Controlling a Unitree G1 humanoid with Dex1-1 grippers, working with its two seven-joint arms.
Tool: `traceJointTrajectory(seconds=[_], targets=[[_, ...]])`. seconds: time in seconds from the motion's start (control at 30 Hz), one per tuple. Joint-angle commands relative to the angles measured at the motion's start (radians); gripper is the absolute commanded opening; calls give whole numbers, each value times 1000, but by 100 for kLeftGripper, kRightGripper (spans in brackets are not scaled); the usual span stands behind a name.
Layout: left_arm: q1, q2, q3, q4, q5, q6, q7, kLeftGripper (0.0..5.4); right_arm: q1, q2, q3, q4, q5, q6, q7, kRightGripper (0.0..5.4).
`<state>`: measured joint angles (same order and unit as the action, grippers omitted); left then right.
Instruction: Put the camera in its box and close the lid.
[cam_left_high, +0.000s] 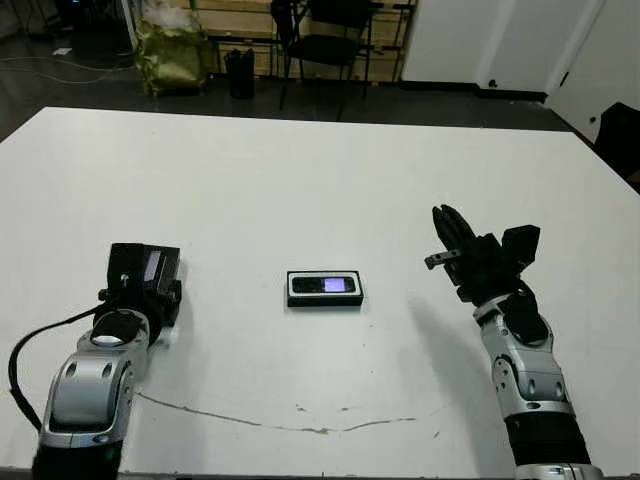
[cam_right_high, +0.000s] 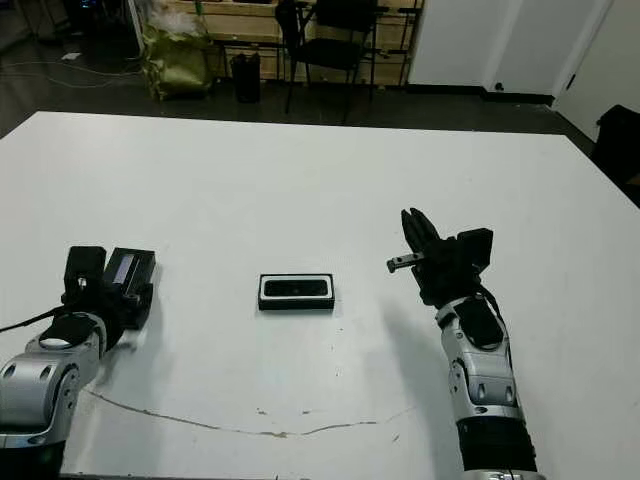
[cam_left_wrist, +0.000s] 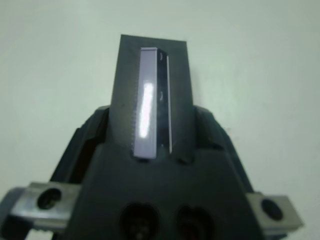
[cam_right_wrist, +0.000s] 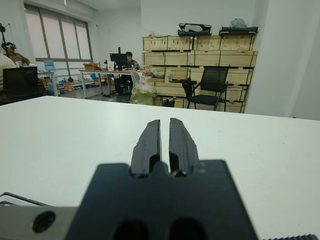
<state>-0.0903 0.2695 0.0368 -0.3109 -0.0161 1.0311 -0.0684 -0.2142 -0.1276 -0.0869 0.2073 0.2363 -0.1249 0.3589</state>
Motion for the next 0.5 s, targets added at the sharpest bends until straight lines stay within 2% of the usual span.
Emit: traceJointTrajectory(seconds=[0.03, 0.1, 0.23, 0.33, 0.5], targets=[[26, 30, -6, 39, -1, -1, -33, 271, -1, -8, -5, 22, -5, 0, 1, 0], [2, 40, 10, 22, -8, 0, -46, 271, 2, -12, -1, 0, -14, 33, -15, 0], [-92, 124, 29, 40, -36, -87, -145, 271, 1, -8, -3, 7, -5, 25, -8, 0], [-182, 203, 61, 107, -87, -213, -274, 271, 4, -12, 5, -20, -14, 59, -20, 0], [-309, 313, 50, 242, -122, -437, -470, 271, 5, -9, 5, -35, -19, 73, -24, 0]])
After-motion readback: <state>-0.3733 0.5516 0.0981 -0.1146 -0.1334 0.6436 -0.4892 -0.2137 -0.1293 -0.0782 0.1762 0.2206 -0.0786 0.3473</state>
